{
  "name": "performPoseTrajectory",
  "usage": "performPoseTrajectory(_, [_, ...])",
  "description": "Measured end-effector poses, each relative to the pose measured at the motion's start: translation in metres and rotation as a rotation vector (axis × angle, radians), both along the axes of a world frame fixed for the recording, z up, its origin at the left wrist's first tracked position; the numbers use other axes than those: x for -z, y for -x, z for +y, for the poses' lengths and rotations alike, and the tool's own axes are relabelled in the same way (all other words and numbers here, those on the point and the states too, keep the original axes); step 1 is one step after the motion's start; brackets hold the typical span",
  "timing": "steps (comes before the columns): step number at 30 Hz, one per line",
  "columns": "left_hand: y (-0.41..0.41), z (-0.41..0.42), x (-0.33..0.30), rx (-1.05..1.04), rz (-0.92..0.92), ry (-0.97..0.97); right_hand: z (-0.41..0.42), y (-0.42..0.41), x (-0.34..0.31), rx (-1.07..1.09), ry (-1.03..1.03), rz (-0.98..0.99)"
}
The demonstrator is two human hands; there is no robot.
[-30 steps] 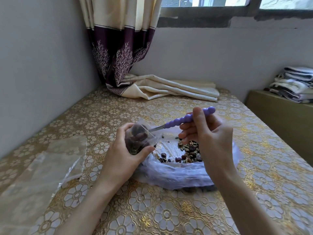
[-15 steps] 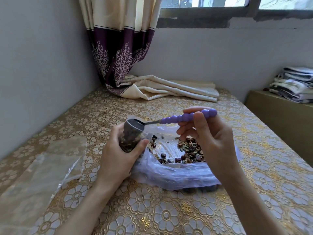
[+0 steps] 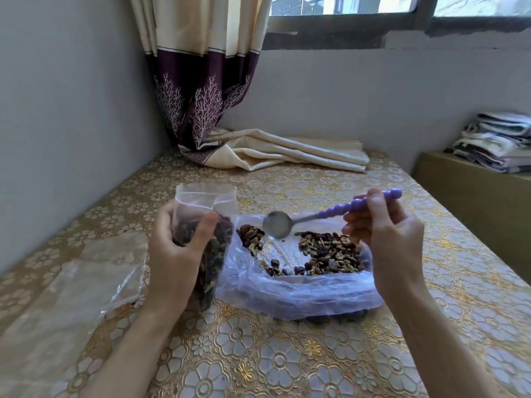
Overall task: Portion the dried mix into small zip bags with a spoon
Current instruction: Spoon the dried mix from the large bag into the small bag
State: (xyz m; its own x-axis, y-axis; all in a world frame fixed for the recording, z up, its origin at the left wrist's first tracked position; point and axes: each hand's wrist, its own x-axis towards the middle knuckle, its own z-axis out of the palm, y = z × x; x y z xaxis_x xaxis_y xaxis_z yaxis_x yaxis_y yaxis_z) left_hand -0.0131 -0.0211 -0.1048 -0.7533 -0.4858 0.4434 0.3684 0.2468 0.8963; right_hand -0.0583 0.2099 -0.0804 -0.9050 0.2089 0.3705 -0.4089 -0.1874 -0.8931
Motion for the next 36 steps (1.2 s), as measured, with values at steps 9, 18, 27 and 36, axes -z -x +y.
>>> performPoseTrajectory(9, [0.001, -0.003, 0.001, 0.122, 0.019, 0.123, 0.001, 0.001, 0.008, 0.021, -0.336, 0.014])
performPoseTrajectory(18, [0.003, -0.002, 0.009, 0.106, -0.218, 0.834, 0.006, 0.004, 0.008, -0.011, -0.292, -0.032])
performPoseTrajectory(27, [0.001, -0.007, -0.001, 0.035, -0.2, 0.66, 0.009, 0.003, 0.006, -0.006, -0.384, -0.045])
performPoseTrajectory(36, [-0.002, -0.047, -0.001, 0.135, -0.183, 0.06, 0.005, 0.003, 0.008, -0.129, -0.328, -0.197])
